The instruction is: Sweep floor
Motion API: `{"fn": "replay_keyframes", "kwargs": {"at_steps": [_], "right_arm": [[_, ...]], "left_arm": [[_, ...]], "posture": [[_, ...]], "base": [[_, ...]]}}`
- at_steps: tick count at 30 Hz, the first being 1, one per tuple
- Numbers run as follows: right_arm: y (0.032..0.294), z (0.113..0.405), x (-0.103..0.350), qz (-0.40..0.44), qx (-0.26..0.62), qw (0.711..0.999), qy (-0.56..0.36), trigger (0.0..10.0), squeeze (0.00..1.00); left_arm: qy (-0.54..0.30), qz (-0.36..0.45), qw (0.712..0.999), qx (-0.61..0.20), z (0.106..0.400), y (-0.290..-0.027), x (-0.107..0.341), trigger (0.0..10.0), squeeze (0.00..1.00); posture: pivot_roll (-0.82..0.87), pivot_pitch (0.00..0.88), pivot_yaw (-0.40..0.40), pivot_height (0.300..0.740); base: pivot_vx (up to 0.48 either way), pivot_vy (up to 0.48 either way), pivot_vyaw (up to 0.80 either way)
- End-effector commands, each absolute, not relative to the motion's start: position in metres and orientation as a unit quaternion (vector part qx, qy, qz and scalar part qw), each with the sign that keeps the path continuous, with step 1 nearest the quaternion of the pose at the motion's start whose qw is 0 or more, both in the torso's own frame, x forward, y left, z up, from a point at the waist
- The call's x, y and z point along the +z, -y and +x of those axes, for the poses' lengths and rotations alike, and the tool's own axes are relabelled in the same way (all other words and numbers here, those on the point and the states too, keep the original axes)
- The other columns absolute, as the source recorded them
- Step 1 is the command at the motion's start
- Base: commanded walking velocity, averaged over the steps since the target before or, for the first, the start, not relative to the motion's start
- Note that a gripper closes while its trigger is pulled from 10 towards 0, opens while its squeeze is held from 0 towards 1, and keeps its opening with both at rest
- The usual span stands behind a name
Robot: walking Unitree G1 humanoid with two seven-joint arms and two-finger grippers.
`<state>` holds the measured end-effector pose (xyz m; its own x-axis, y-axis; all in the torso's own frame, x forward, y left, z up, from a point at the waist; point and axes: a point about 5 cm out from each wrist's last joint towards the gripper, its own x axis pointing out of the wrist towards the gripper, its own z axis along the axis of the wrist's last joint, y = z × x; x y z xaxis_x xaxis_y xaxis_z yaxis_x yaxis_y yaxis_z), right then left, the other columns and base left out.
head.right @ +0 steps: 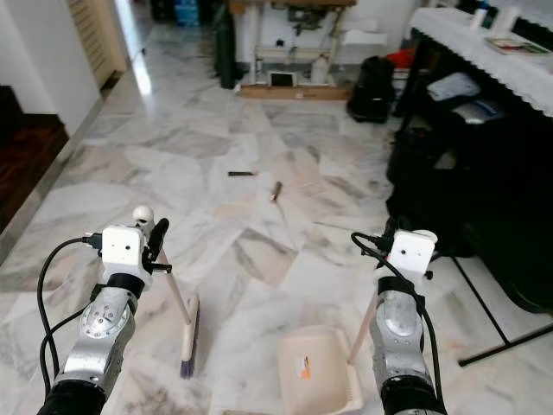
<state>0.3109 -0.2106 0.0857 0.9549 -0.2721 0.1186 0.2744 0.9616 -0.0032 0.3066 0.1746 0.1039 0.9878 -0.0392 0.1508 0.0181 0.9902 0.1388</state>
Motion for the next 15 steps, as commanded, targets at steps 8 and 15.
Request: {"fn": "replay_keyframes", "kwargs": {"at_steps": [8, 15], "right_arm": [[0.2137, 0.3102, 0.0978, -0.014, -0.139, 0.986, 0.087, 10.0, 0.00], [0.2145, 0.3112, 0.1003, -0.010, -0.139, 0.986, 0.089, 10.0, 0.00]], "left_arm": [[0.094, 0.073, 0.993, -0.021, 0.3101, -0.1706, 0.1138, 10.0, 0.00], [0.094, 0.071, 0.993, -0.024, 0.3108, -0.1680, 0.1142, 10.0, 0.00]], "posture": [[0.02, 0.000, -0.013, 0.740], [0.01, 0.000, -0.013, 0.740]], "base": [[0.319, 0.000, 0.00], [0.332, 0.000, 0.00]]}}
